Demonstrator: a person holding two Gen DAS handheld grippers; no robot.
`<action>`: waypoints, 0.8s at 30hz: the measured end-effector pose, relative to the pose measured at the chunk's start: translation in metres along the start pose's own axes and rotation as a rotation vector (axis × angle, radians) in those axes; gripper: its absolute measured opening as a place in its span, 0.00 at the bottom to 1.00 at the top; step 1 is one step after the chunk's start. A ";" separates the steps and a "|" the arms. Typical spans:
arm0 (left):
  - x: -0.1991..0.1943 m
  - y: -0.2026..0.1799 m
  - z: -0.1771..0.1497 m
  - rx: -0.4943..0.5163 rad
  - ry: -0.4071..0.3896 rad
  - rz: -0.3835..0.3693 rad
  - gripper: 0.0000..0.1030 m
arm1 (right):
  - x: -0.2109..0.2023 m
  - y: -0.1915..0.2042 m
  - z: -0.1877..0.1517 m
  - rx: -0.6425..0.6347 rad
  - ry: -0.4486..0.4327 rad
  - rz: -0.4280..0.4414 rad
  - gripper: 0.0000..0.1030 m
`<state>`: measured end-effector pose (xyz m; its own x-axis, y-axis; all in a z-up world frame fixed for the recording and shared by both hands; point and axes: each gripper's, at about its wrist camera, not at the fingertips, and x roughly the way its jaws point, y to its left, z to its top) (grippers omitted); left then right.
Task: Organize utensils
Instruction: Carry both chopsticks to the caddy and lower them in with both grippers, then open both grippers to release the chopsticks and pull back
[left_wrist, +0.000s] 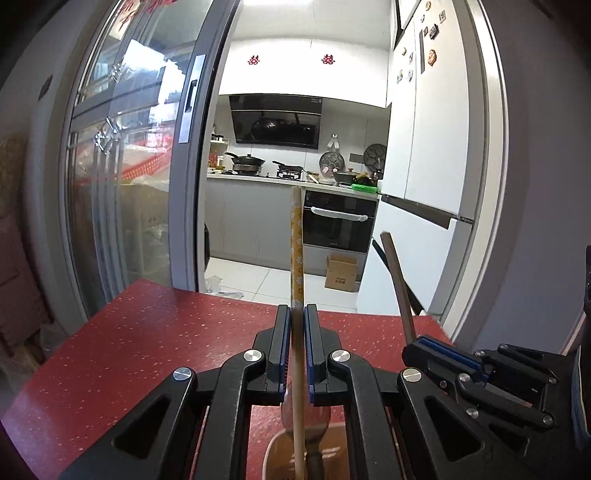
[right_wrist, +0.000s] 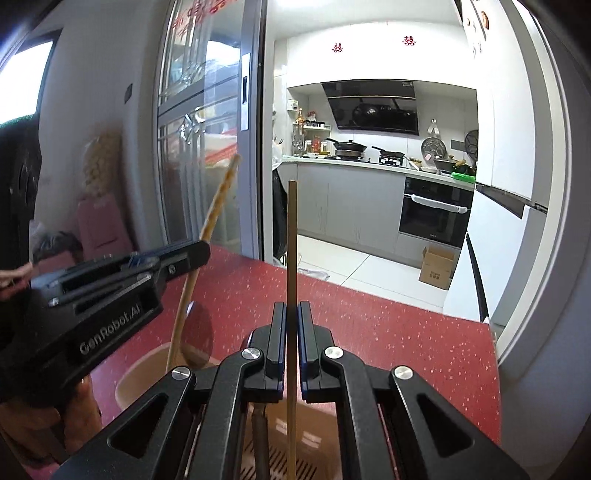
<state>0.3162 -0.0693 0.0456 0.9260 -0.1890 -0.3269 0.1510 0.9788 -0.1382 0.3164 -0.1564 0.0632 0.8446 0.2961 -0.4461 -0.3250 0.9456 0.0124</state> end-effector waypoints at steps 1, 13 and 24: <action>-0.002 0.000 -0.002 0.000 0.006 0.000 0.35 | -0.001 0.001 -0.003 0.003 0.005 0.002 0.06; -0.015 0.009 -0.009 -0.010 0.080 0.022 0.35 | -0.002 0.006 -0.011 0.018 0.073 0.030 0.07; -0.031 0.013 -0.001 0.000 0.142 0.025 0.35 | -0.019 -0.003 -0.003 0.104 0.127 0.012 0.44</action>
<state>0.2890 -0.0506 0.0534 0.8710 -0.1739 -0.4595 0.1287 0.9834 -0.1283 0.3002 -0.1651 0.0694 0.7780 0.2944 -0.5551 -0.2836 0.9529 0.1079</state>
